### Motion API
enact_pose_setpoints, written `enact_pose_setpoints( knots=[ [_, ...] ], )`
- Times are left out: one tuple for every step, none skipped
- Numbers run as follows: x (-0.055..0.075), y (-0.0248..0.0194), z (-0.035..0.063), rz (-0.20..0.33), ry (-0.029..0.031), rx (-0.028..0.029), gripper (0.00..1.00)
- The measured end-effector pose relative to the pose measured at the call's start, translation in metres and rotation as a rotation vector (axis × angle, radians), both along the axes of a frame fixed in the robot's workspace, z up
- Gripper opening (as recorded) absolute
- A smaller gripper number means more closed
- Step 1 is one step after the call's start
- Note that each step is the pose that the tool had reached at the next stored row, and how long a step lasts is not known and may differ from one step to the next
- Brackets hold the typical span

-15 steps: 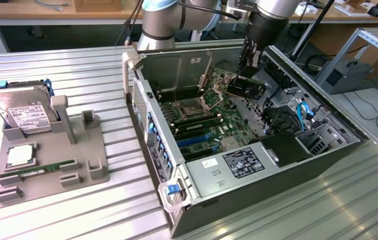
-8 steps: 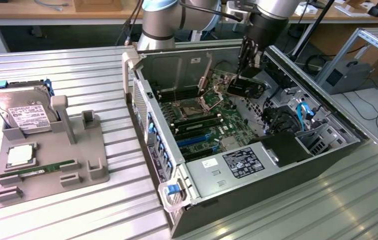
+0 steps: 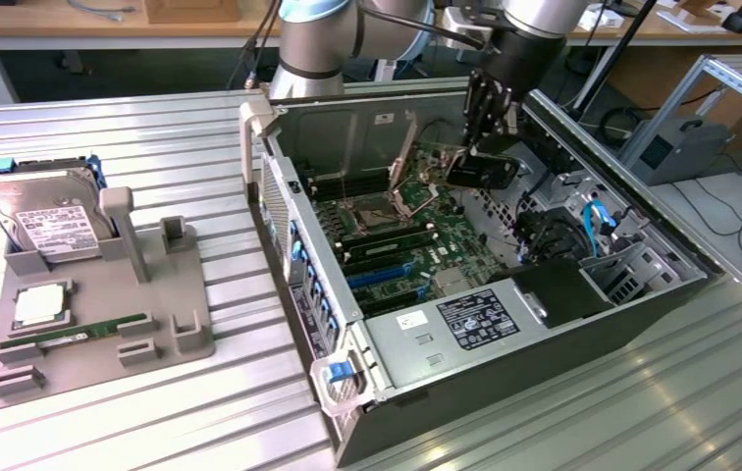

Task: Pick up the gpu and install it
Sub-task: 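Insert the gpu into the slot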

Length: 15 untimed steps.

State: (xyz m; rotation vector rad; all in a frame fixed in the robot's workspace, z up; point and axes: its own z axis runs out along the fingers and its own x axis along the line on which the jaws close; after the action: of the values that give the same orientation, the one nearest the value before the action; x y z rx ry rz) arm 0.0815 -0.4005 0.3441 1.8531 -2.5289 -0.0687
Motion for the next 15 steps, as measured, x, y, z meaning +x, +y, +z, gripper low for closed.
enact_pose_setpoints(
  knots=[
    [0.0,0.0,0.0,0.017,0.0,0.0,0.27],
    [0.0,0.0,-0.0001,0.035,0.0,0.0001,0.27],
    [0.0,0.0,-0.0001,0.044,0.0,0.0001,0.27],
    [0.0,0.0,-0.0001,0.059,0.0,0.0,0.27],
    [0.0,0.0,-0.0001,0.082,0.0,0.0001,0.27],
    [0.0,0.0,-0.0001,0.102,0.0,0.0,0.27],
    [0.0,0.0,-0.0002,0.129,0.0,0.0001,0.27],
    [0.0,0.0,-0.0002,0.153,0.0,0.0,0.27],
    [0.0,0.0,-0.0002,0.167,0.0,0.0001,0.27],
    [0.0,0.0,-0.0003,0.216,0.0,0.0,0.27],
    [0.0,0.0,-0.0003,0.256,0.0,0.0,0.27],
    [0.0,0.0,-0.0003,0.281,0.0,0.0,0.27],
    [-0.0006,0.0,-0.0004,0.311,0.0,0.0001,0.27],
    [-0.0015,-0.0002,-0.0004,0.315,0.0,0.0,0.27],
    [-0.0027,-0.0007,-0.0004,0.316,0.0,-0.0001,0.27]
  ],
)
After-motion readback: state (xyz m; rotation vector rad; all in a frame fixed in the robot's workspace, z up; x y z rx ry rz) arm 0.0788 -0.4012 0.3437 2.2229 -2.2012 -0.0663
